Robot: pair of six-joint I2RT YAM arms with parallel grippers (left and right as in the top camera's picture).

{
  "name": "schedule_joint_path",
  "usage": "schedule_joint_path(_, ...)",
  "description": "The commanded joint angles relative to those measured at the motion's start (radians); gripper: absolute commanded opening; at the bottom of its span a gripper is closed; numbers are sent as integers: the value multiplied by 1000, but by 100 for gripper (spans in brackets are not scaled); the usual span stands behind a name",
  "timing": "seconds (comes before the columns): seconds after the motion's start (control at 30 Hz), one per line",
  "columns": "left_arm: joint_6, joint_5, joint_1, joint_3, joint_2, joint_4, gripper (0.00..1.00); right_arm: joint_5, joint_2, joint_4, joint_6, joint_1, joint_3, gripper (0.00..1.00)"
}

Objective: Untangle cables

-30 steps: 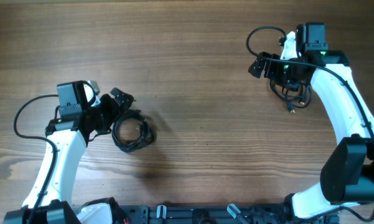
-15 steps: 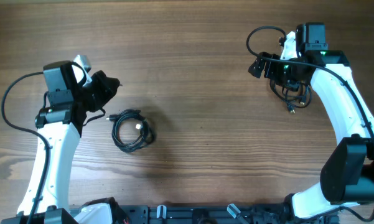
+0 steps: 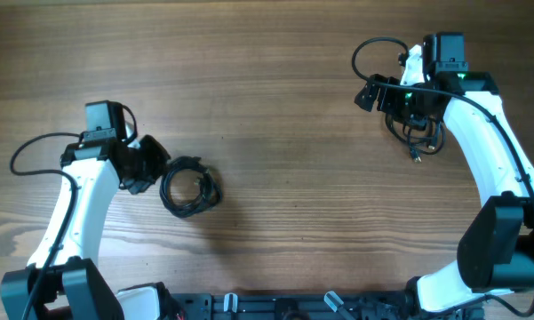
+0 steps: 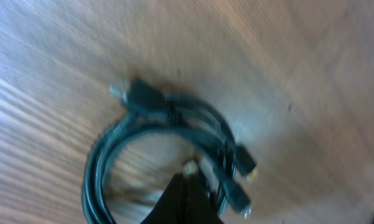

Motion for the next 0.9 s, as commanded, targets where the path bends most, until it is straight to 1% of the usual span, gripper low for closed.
schedule_joint_path(0.0, 29, 55, -47, 8, 4, -104, 10, -16, -14, 3, 8, 0, -4, 100)
schedule_joint_path(0.03, 27, 61, -61, 8, 4, -132, 14, -16, -14, 3, 7, 0, -4, 100)
schedule_joint_path(0.07, 27, 65, -72, 8, 4, -153, 16, -16, -14, 3, 8, 0, -4, 100)
schedule_joint_path(0.1, 26, 74, -96, 8, 4, -183, 25, -16, -14, 3, 8, 0, -4, 100)
schedule_joint_path(0.13, 27, 85, -111, 8, 4, -204, 27, -16, -14, 3, 8, 0, -4, 100)
schedule_joint_path(0.17, 27, 91, -132, 8, 4, -238, 23, -16, -14, 3, 8, 0, -4, 100)
schedule_joint_path(0.27, 27, 90, -198, 8, 4, -282, 21, -16, -14, 3, 7, 0, -4, 100)
schedule_joint_path(0.37, 27, 85, -270, 8, 4, -278, 20, -16, -14, 3, 8, 0, -4, 100)
schedule_joint_path(0.47, 26, 34, -312, 8, 4, -274, 19, -16, -14, 4, 8, 0, -4, 100)
schedule_joint_path(0.8, 19, 26, -318, 8, 4, -239, 19, -16, -14, 3, 8, 0, -4, 100)
schedule_joint_path(0.87, 15, -14, -317, 8, 4, -216, 20, -16, -14, 3, 8, 0, -4, 100)
